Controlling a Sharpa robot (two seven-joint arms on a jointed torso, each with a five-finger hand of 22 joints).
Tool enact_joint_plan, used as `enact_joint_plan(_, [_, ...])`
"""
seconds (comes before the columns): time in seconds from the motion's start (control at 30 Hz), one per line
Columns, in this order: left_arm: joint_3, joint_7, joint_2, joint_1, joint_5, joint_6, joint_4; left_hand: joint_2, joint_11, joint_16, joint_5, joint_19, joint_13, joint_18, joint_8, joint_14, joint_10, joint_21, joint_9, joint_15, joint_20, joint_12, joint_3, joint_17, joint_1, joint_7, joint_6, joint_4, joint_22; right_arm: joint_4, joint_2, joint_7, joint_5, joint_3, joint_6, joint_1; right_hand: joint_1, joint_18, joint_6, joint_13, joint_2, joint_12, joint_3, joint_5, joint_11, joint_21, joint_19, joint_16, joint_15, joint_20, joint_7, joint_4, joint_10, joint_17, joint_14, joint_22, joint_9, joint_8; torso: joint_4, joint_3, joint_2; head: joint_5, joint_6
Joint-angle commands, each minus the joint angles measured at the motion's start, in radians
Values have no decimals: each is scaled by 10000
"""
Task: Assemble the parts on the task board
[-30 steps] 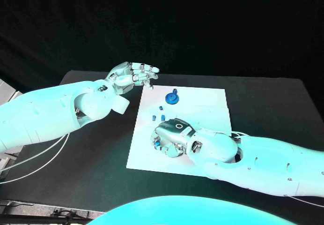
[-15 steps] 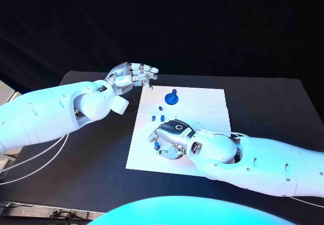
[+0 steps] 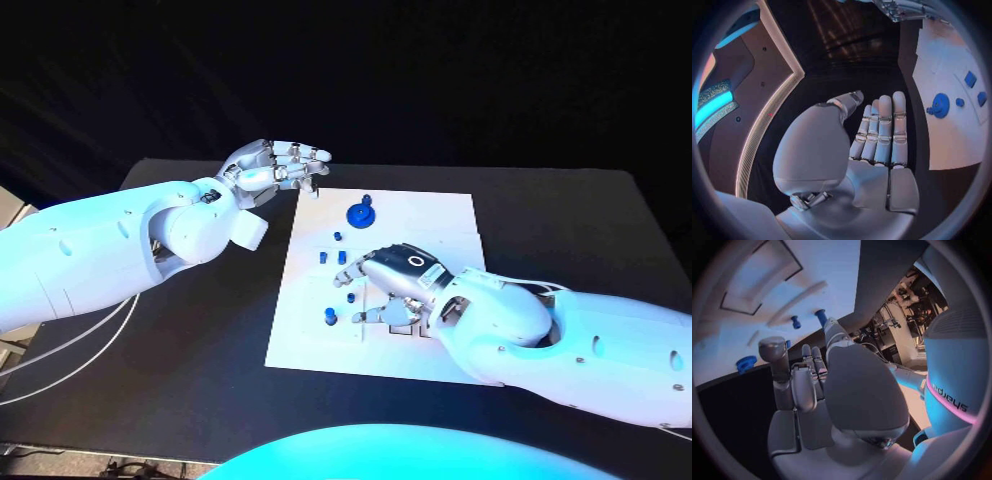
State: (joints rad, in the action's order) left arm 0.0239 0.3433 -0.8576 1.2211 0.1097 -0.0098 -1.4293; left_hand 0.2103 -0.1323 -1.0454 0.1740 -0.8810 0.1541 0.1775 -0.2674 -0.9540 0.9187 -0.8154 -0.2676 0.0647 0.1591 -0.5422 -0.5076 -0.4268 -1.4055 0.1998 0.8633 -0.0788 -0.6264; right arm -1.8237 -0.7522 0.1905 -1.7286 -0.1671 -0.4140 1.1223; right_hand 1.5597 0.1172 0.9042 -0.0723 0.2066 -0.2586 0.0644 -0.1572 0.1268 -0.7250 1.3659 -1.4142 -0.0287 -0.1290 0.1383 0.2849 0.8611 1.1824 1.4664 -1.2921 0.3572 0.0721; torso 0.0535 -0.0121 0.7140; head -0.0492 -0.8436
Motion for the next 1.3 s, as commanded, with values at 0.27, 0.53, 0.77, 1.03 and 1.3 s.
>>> enact_joint_plan(0.27, [-6,64,-17,2,-4,140,-41,-87,-11,60,3,-101,18,58,-10,3,-47,84,14,3,9,-66,70,12,31,2,-65,-10,26,-686,-2412,-266,5076,90,500,1125,-679,-139,654,-623,-657,-1720,99,49,-598,-2003,703,-487,364,317,133,49,3468,1072,514,-728,15,470,-102,58,-93,815,181])
enact_joint_plan(0.53, [-3,123,-125,-10,-16,68,-211,-64,-18,62,-1,-105,16,56,2,2,-65,105,21,9,14,-64,100,13,65,6,-94,-36,40,-1011,-4065,310,6805,-110,1129,1347,-1705,-497,647,-11609,-732,-10969,-123,-530,-959,-4198,1239,-1231,673,630,-135,34,5639,2812,855,-1615,667,1611,-156,69,-141,1301,199])
enact_joint_plan(0.77, [3,154,-197,-52,-10,-23,-302,275,-48,-16,-182,-226,95,58,-8,51,-247,659,15,85,129,-188,996,-35,669,8,-251,-693,434,-1318,-4749,1454,5854,-279,1193,1176,-2478,-809,460,-14643,-815,-12920,-432,-689,-937,-6303,1645,-1366,663,658,-255,73,6893,3182,913,-2301,1199,2207,-247,66,-197,1412,215])
enact_joint_plan(1.03, [4,150,-201,-87,5,-34,-379,262,-47,-35,-188,-324,136,57,-36,71,-291,830,3,88,138,-261,1269,-47,637,6,-275,-865,565,-1500,-4672,2690,5100,-382,915,783,-3166,-872,338,-14985,-729,-13122,-939,-621,-932,-6711,1716,-1452,649,641,-260,95,7097,3464,964,-2391,1375,2389,-259,70,-220,1399,184])
enact_joint_plan(1.3, [5,152,-212,-102,9,-15,-401,246,-47,-39,-184,-354,148,57,-46,77,-305,877,-1,88,140,-282,1344,-49,616,5,-279,-916,601,-1405,-4251,3188,4779,-398,728,444,-3339,-895,341,-14985,-711,-13122,-1114,-621,-943,-6851,1742,-1465,657,644,-274,100,7097,3507,972,-2421,1428,2457,-266,78,-213,1370,182])
